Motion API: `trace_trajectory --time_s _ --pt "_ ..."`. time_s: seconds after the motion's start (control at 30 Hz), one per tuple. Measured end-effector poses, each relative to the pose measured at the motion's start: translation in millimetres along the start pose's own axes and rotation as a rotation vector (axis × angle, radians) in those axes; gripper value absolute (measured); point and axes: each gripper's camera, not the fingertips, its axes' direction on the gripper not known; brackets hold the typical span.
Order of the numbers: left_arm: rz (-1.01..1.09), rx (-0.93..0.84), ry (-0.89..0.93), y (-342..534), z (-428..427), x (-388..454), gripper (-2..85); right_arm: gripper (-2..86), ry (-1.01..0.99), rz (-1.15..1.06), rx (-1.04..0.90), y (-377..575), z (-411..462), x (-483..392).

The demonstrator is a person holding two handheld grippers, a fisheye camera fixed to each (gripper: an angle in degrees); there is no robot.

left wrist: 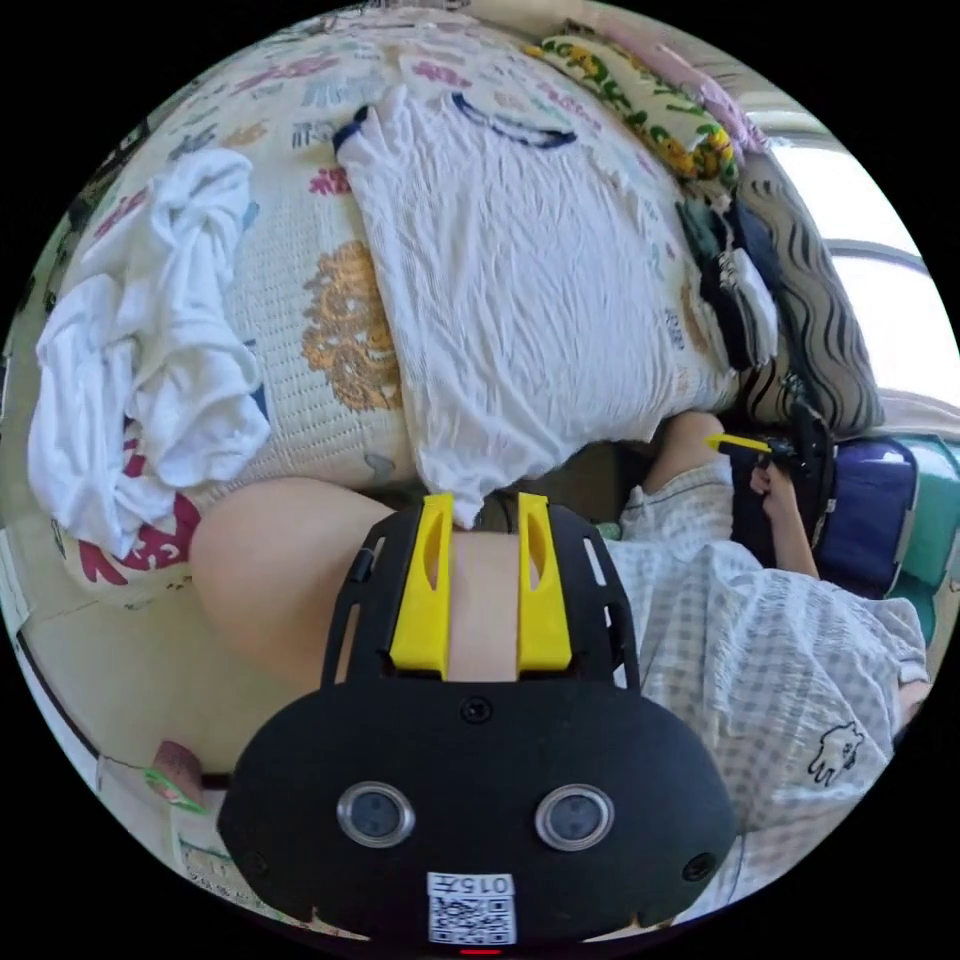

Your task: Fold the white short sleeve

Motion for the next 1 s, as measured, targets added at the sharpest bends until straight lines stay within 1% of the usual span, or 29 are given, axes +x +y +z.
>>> trace_trajectory --time_s 0.07,0.13,0.17,0.23,0.3,0.4,0.5,0.57,0.6,0.63,0.67,0.73,0.8,0.83,0.9,1.0 --pt "-0.009 0.088 0.014 2.4 -37.5 -14.6 9.9 0.1 -0.015 0.009 0.026 -11.8 -2.2 -1.4" --pt "-0.047 0.234 0.009 -5.9 -90.5 -43.1 10.2 0.1 -0.04 0.016 0.045 -33.3 -0.2 -5.6" --pt "-0.055 0.274 0.008 -10.2 -103.0 -50.6 10.3 0.1 -0.047 0.017 0.048 -39.7 1.4 -7.3" --pt "-0.109 0.413 -0.007 -38.2 -141.9 -85.1 10.5 0.1 -0.089 0.011 0.051 -65.6 11.0 -17.3" --pt "-0.169 0.475 0.001 -68.6 -155.5 -115.2 10.8 0.0 -0.119 -0.005 0.038 -85.6 21.3 -28.3" --pt "-0.251 0.499 0.074 -123.2 -151.8 -161.2 11.4 -0.1 -0.12 -0.04 0.005 -116.8 38.0 -51.2" --pt "-0.323 0.463 0.098 -166.2 -131.2 -198.2 10.3 -0.2 -0.074 -0.067 -0.045 -145.3 53.0 -74.1" --pt "-0.35 0.416 0.141 -181.4 -113.6 -220.1 6.7 -0.3 -0.038 -0.081 -0.081 -162.2 61.0 -86.4" --pt "-0.333 0.377 0.213 -185.5 -102.4 -233.6 2.2 -0.4 -0.012 -0.091 -0.102 -173.7 65.0 -94.5" --pt "-0.316 0.364 0.261 -179.2 -98.7 -246.0 1.5 -0.4 0.013 -0.103 -0.115 -185.6 67.5 -102.8" --pt "-0.337 0.396 0.257 -168.3 -102.5 -252.4 1.1 -0.4 0.023 -0.111 -0.118 -192.2 68.3 -107.3" --pt "-0.392 0.608 0.267 -95.6 -124.2 -272.0 0.8 -0.4 0.046 -0.142 -0.11 -222.0 69.1 -125.6" --pt "-0.423 0.682 0.312 -41.4 -125.3 -286.0 1.1 -0.4 0.056 -0.182 -0.099 -252.3 72.1 -142.8" --pt "-0.455 0.7 0.333 -12.6 -120.3 -296.5 1.5 -0.3 0.058 -0.222 -0.101 -277.9 76.9 -157.0" --pt "-0.454 0.737 0.397 17.9 -110.6 -311.7 2.9 -0.2 0.054 -0.286 -0.112 -322.8 86.4 -184.4" --pt "-0.457 0.776 0.534 35.8 -107.0 -334.8 5.6 0.5 0.025 -0.438 -0.077 -403.4 98.9 -251.5"
